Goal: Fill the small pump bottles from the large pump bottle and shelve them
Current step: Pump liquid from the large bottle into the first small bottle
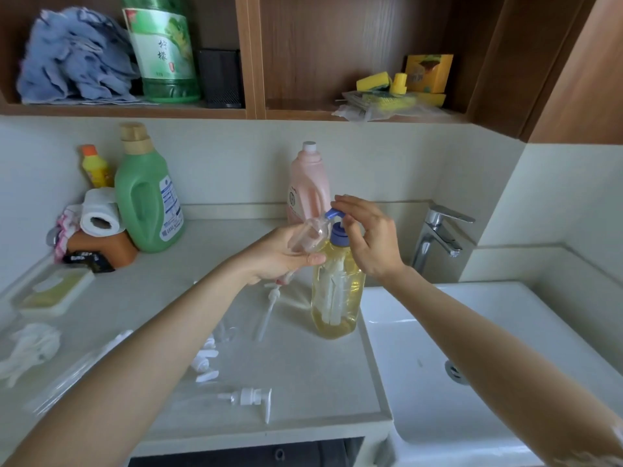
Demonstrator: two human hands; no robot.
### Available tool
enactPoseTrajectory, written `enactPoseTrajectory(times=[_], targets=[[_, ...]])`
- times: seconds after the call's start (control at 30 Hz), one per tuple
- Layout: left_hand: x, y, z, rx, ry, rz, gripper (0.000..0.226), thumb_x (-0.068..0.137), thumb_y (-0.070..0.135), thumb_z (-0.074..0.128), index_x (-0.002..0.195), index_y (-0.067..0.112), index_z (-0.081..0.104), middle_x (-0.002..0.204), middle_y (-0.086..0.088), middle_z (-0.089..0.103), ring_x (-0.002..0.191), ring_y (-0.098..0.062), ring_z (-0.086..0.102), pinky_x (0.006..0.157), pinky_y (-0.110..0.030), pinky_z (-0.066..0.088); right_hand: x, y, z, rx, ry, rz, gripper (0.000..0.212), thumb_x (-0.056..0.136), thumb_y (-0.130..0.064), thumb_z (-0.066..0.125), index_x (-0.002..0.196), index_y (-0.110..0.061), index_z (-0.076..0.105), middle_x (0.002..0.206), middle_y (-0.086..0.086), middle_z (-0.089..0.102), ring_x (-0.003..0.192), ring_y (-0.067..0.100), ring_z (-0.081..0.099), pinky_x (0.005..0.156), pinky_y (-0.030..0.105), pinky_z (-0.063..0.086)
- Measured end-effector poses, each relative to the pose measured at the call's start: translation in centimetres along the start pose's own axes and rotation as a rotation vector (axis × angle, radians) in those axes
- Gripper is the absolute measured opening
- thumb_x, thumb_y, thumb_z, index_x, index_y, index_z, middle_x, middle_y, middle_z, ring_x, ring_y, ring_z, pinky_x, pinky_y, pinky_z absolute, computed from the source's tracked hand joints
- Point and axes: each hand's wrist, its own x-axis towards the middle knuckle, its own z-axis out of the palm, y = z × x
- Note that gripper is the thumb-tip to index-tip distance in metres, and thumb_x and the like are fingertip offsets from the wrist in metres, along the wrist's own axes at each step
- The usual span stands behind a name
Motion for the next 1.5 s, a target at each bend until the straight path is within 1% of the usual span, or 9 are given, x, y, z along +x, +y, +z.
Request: enactPoseTrajectory(times=[0.13,0.27,0.5,0.63,0.83,1.0,1.13,1.3,1.5], targets=[[-0.6,-0.9,0.2,-0.067,0.069,0.012,0.037,0.076,0.022,0.076,0.111,0.027,0.063,0.081,-0.009,0.046,0.054,-0.015,0.035,0.053,-0.028,0.032,-0.1,0.3,-0.1,0.013,-0.012,-0.012,0.042,0.087,-0.018,0.039,0.111,-0.008,0.071,0.121,0.005,0.066,0.114,0.018,0.059,0.101,0.019,0.041],[-1.2,-1.8,0.2,-0.193,0.215,0.051,0.041,0.081,0.013,0.072,0.118,0.026,0.061,0.074,0.006,0.059,0.061,-0.008,0.047,0.053,-0.020,0.039,-0.6,0.3,0.7,0.002,0.052,-0.056,0.038,0.089,-0.016,0.042,0.110,-0.004,0.070,0.118,0.009,0.067,0.113,0.021,0.057,0.102,0.020,0.040],[-1.4,-2.8,1.0,-0.314,0.315,0.054,0.031,0.080,-0.004,0.070,0.099,0.016,0.056,0.072,0.006,0.066,0.056,-0.011,0.052,0.052,-0.023,0.041,-2.3,1.4,2.4,-0.005,0.121,-0.094,0.037,0.084,-0.009,0.042,0.107,-0.001,0.070,0.110,0.011,0.068,0.109,0.023,0.058,0.100,0.028,0.042],[-1.8,-2.7,1.5,-0.325,0.368,0.075,0.030,0.082,-0.010,0.064,0.099,0.012,0.056,0.088,0.002,0.062,0.058,-0.013,0.051,0.055,-0.024,0.041,-2.2,0.9,2.1,-0.020,0.086,-0.070,0.039,0.081,-0.009,0.042,0.107,-0.004,0.071,0.111,0.009,0.069,0.109,0.022,0.058,0.101,0.023,0.040],[-2.9,-1.3,2.2,-0.390,0.414,0.121,0.034,0.084,0.001,0.066,0.106,0.027,0.063,0.083,0.009,0.062,0.069,-0.017,0.052,0.059,-0.022,0.044,0.0,0.2,-0.6,-0.043,-0.015,-0.133,0.041,0.093,-0.022,0.038,0.110,-0.005,0.070,0.112,0.007,0.069,0.107,0.021,0.059,0.095,0.022,0.040],[-3.4,-0.4,2.4,-0.357,0.434,0.094,0.024,0.089,0.016,0.064,0.102,0.036,0.065,0.082,0.020,0.070,0.061,-0.011,0.053,0.054,-0.021,0.041,0.1,0.3,-0.6,-0.051,-0.022,-0.142,0.040,0.092,-0.023,0.038,0.107,-0.005,0.070,0.110,0.006,0.070,0.105,0.024,0.061,0.093,0.026,0.044],[-3.2,-0.8,2.5,-0.374,0.461,0.084,0.021,0.089,0.017,0.065,0.108,0.026,0.063,0.091,0.007,0.066,0.055,-0.013,0.048,0.049,-0.020,0.040,-0.4,0.4,0.0,-0.020,0.030,-0.117,0.038,0.091,-0.021,0.040,0.108,-0.005,0.069,0.113,0.007,0.068,0.109,0.020,0.057,0.099,0.011,0.034],[-2.5,-1.8,2.8,-0.452,0.510,0.058,0.026,0.085,0.006,0.068,0.106,0.019,0.058,0.091,0.001,0.065,0.047,-0.011,0.043,0.046,-0.020,0.035,-1.5,1.0,1.5,-0.031,0.103,-0.143,0.034,0.084,-0.013,0.044,0.104,-0.003,0.070,0.109,0.008,0.068,0.105,0.020,0.058,0.098,0.017,0.038],[-2.4,-2.2,3.3,-0.526,0.501,0.022,0.026,0.082,-0.006,0.065,0.098,0.013,0.057,0.080,-0.004,0.059,0.051,-0.012,0.044,0.046,-0.018,0.034,-2.0,1.0,1.0,-0.046,0.038,-0.136,0.041,0.076,-0.012,0.041,0.104,-0.005,0.071,0.109,0.007,0.070,0.103,0.020,0.057,0.094,0.022,0.040]])
